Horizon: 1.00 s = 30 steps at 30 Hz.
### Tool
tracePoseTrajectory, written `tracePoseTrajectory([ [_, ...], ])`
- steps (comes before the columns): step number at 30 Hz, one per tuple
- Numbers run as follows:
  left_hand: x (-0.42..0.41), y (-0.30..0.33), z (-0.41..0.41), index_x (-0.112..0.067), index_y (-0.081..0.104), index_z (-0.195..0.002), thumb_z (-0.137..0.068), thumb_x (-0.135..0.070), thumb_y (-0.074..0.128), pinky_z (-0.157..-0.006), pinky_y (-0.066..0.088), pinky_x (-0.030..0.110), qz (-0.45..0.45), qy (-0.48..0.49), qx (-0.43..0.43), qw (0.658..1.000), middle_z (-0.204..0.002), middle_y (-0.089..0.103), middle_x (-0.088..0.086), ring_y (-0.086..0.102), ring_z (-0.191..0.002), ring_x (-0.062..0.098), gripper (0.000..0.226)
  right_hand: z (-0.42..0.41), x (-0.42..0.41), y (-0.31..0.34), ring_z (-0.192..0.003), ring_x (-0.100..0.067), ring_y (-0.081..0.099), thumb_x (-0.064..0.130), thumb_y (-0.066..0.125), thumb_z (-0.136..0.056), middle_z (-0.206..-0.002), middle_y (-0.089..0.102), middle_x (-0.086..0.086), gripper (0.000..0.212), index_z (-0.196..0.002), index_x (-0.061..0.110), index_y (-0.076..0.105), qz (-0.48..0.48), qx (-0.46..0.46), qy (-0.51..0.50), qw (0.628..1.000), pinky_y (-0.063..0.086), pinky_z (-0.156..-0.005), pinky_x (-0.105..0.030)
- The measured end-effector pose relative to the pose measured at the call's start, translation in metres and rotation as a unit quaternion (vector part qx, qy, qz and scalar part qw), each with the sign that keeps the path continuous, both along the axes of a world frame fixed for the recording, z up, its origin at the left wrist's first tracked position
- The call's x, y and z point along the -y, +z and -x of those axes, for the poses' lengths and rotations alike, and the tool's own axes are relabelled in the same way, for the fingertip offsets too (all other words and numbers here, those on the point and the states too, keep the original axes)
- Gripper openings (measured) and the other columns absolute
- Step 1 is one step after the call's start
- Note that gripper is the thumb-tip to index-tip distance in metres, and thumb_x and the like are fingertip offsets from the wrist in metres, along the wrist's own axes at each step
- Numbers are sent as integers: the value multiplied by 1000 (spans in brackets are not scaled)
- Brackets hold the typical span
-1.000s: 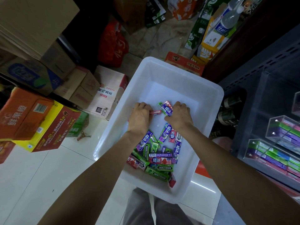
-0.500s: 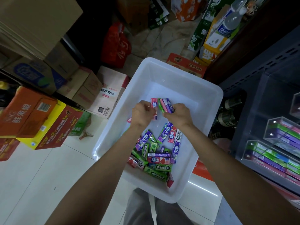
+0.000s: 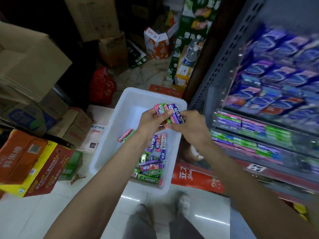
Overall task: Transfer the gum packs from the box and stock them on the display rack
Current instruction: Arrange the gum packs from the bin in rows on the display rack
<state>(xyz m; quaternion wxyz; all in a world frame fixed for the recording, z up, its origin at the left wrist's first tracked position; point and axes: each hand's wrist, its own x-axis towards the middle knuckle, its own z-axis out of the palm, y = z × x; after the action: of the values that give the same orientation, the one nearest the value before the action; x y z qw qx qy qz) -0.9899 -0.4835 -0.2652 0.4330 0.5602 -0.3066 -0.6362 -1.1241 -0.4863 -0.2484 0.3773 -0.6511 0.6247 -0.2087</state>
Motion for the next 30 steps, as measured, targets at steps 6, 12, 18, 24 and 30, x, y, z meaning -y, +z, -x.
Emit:
tracePoseTrajectory([
  [6, -14, 53, 90, -12, 66, -94, -90, -11, 61, -58, 54, 16, 57, -83, 5, 995, -66, 71, -6, 65, -59, 2, 7, 96, -35, 50, -49, 0, 45, 28, 81, -69, -62, 65, -7, 21, -75, 11, 72, 35, 48, -41, 997, 39, -49, -22],
  [12, -29, 72, 234, -9, 64, -104, -88, -13, 64, -58, 51, 15, 95, -108, 38, 989, -86, 69, 1, 64, -66, 4, 17, 243, -64, 62, -74, -23, 69, 28, 81, -70, -80, 71, -14, 26, -83, 8, 72, 33, 95, -86, 991, 57, -73, -40],
  [18, -54, 79, 382, -10, 64, -89, -87, -10, 65, -46, 46, 13, 57, -48, 32, 997, -63, 64, -5, 55, -45, 0, 2, 386, -86, 72, -57, -9, 65, 10, 72, -79, -76, 68, -13, 9, -84, 16, 68, -16, 173, -86, 981, 56, -61, -24],
  [24, -60, 85, 478, -15, 58, -72, -86, -8, 65, -44, 43, 15, 55, -53, 62, 995, -53, 59, -6, 52, -42, 3, 17, 491, -104, 66, -70, -13, 51, 12, 61, -88, -81, 61, -16, 8, -88, 9, 69, -76, 326, -182, 925, 51, -68, -29],
  [30, -58, 80, 520, -13, 58, -78, -87, -11, 65, -56, 48, 22, 32, -78, 70, 994, -61, 60, -2, 53, -41, 2, 11, 570, -110, 47, -57, 0, 59, -4, 50, -91, -75, 65, -2, 17, -102, -6, 63, 8, 207, -279, 938, 49, -59, -11],
])
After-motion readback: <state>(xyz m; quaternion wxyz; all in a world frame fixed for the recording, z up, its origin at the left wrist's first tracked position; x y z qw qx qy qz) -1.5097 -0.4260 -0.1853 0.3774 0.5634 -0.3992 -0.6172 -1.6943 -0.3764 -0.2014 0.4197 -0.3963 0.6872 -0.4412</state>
